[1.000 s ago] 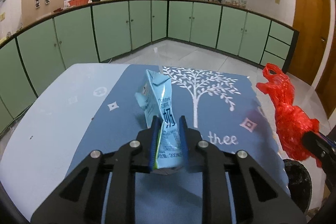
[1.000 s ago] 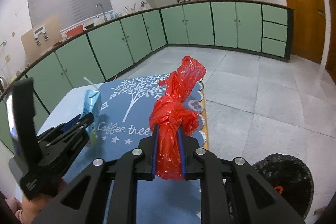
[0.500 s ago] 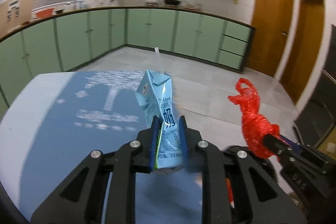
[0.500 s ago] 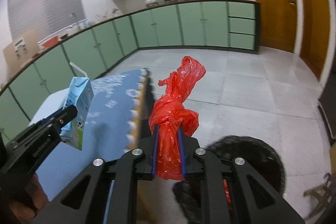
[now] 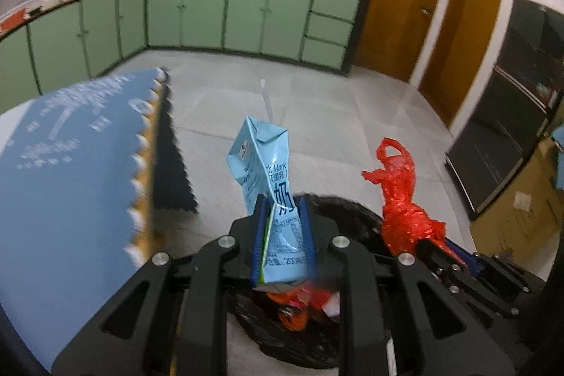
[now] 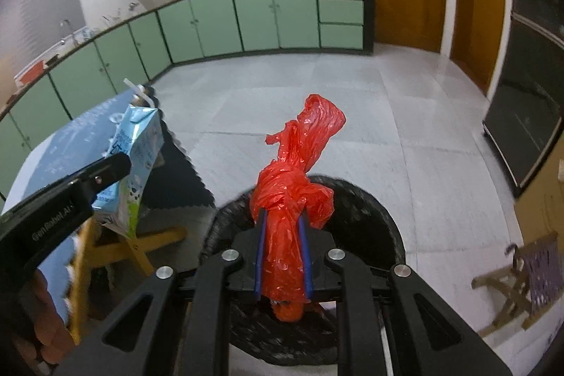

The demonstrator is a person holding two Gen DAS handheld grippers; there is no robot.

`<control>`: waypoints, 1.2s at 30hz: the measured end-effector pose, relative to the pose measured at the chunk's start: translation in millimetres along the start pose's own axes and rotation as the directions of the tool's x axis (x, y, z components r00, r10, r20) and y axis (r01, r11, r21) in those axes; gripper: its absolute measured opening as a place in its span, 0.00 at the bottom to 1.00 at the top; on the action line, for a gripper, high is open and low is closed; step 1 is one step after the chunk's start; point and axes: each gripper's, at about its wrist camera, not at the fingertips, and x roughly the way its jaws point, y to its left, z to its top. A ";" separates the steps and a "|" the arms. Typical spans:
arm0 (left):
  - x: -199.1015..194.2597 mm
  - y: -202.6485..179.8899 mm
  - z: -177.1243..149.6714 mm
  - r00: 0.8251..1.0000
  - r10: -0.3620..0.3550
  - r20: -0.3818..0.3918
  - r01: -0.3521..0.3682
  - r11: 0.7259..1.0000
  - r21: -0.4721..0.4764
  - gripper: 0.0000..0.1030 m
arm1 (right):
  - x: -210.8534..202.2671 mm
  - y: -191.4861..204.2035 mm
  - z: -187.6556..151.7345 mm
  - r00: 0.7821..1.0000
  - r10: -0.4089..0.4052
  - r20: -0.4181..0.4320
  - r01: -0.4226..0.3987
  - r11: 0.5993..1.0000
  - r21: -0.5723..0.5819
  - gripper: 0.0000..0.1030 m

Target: Collect trash

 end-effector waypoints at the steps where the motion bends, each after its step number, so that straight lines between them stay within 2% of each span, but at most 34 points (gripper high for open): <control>1: 4.4 -3.5 -2.4 1.000 -0.008 -0.013 0.008 1.000 0.005 0.19 | 2.0 -5.9 -3.6 1.000 -0.001 -0.009 0.001 1.000 0.007 0.16; 6: 25.3 -22.1 -11.6 0.997 -0.058 -0.056 0.060 0.998 0.034 0.19 | 15.3 -27.8 -11.2 0.999 -0.006 -0.044 0.008 0.999 0.047 0.17; 8: 34.5 -26.9 -12.9 0.994 -0.071 -0.080 0.075 0.996 0.042 0.20 | 20.0 -33.5 -12.9 0.998 -0.001 -0.061 0.004 0.998 0.059 0.21; 10: 37.4 -29.5 -12.3 0.996 -0.058 -0.075 0.062 0.997 0.054 0.31 | 22.4 -40.0 -14.1 0.997 -0.012 -0.070 0.017 0.998 0.066 0.32; 11: 37.1 -30.5 -10.6 0.996 -0.054 -0.067 0.058 0.997 0.057 0.42 | 21.3 -43.1 -14.6 0.997 -0.021 -0.068 0.025 0.997 0.071 0.36; 13: 31.2 -30.9 -9.0 0.997 -0.054 -0.048 0.057 0.996 0.064 0.48 | 17.7 -46.8 -13.6 0.998 -0.029 -0.061 0.034 0.996 0.078 0.37; 18: 5.2 -25.9 0.8 0.999 -0.042 0.007 0.041 0.997 0.066 0.51 | -1.1 -55.8 -8.7 0.999 -0.037 -0.018 0.039 0.994 0.105 0.43; 20: -12.0 -20.4 4.1 0.999 -0.014 0.038 0.012 0.997 0.071 0.53 | -11.3 -53.6 -3.3 0.999 -0.040 0.007 0.039 0.994 0.099 0.47; 25: -47.5 -1.9 11.1 0.996 0.021 0.086 -0.025 0.998 0.054 0.60 | -36.1 -41.2 6.1 0.997 -0.042 0.060 0.038 0.997 0.074 0.63; 27: -64.4 9.2 11.4 0.993 0.053 0.110 -0.057 0.998 0.040 0.68 | -47.2 -32.3 7.5 0.996 -0.035 0.076 0.031 0.998 0.058 0.72; 30: -87.0 27.6 9.8 0.989 0.073 0.125 -0.076 0.997 0.015 0.73 | -59.1 -16.9 7.9 0.995 -0.018 0.094 0.015 0.999 0.037 0.81; 36: -128.2 61.9 -7.3 0.981 0.129 0.146 -0.129 0.992 -0.007 0.82 | -82.1 10.9 0.5 0.993 0.026 0.114 -0.027 1.000 0.008 0.94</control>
